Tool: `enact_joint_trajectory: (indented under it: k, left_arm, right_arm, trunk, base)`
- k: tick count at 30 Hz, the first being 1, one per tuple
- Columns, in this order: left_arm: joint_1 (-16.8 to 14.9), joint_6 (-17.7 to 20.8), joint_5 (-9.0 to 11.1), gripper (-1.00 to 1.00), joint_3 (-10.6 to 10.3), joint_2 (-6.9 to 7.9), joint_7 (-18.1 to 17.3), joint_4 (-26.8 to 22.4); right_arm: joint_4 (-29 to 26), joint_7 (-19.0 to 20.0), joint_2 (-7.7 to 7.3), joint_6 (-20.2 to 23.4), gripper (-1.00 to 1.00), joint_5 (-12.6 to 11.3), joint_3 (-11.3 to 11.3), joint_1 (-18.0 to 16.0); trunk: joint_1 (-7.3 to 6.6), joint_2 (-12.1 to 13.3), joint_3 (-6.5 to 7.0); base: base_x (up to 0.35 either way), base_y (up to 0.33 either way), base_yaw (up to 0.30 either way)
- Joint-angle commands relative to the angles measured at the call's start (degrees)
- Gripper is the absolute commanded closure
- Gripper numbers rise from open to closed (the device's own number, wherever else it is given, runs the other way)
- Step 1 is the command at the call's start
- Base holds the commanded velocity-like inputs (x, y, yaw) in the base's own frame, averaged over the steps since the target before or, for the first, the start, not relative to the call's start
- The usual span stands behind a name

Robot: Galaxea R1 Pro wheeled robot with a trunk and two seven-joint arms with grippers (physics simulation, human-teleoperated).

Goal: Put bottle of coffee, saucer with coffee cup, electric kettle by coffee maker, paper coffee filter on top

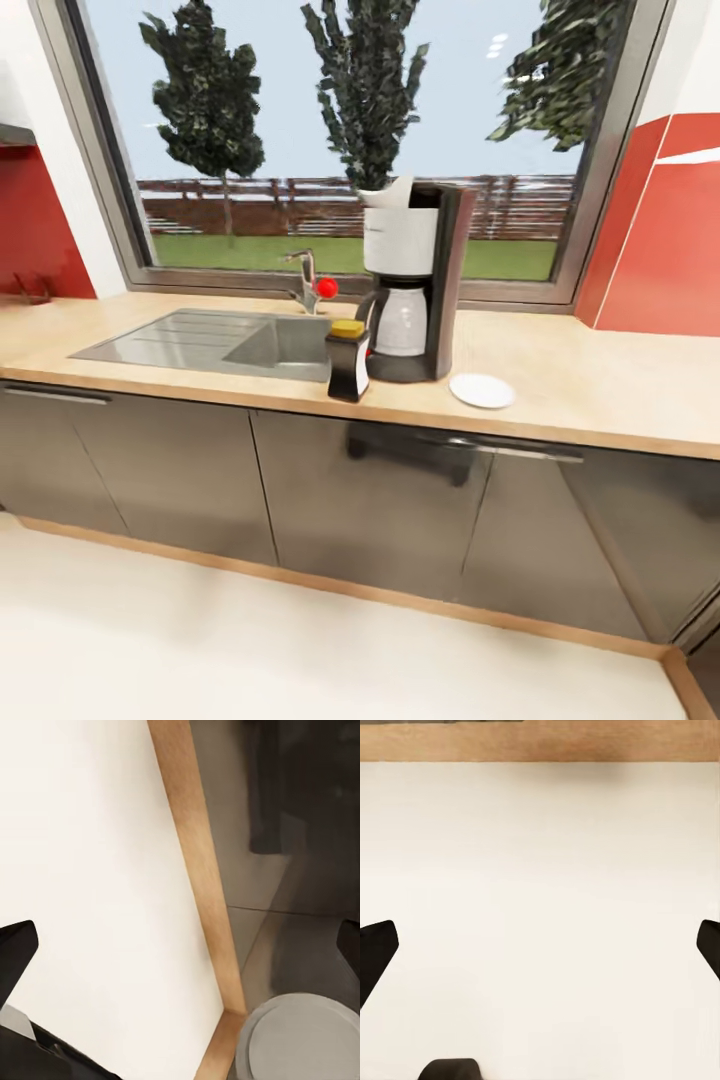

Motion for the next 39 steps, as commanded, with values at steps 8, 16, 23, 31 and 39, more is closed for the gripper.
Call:
enact_joint_trajectory:
  k: [8,16,23,31,39]
  left_arm:
    - [0.02,-0.08,0.14,-1.0,-0.09,0.01,-0.03,-0.09]
    - [0.02,-0.08,0.14,-1.0,-0.08,0.01,-0.03,-0.06]
    - [0.02,-0.08,0.14,-1.0,-0.08,0.01,-0.03,-0.07]
    - [0.02,-0.08,0.14,-1.0,-0.08,0.01,-0.03,-0.09]
    - [0.02,-0.08,0.14,-1.0,-0.08,0.01,-0.03,-0.09]
  right_arm:
    - [-0.03,0.42,0.11,0.09,-1.0,1.01,0.1,0.04]
    - [-0.02,0.33,0.24,0.05,-1.0,1.81,0.13,0.04]
    - [0.01,0.22,0.38,0.01,-1.0,1.99,0.2,0.03]
    - [0.03,0.23,0.39,0.0,-1.0,2.0,0.16,0.03]
    - [0.05,0.23,0.39,0.0,-1.0,2.0,0.21,0.03]
  trunk:
    - [0.03,-0.02,-0.04]
    - [0.03,-0.02,-0.04]
    - [0.03,-0.02,-0.04]
    - [0.03,-0.02,-0.04]
    - [0.03,-0.02,-0.04]
  base:
    - [0.315,0.124,0.234]
    - [0.266,0.21,0.173]
    - [0.157,0.201,0.267]
    - [0.025,0.091,0.223]
    - [0.128,0.277,0.155]
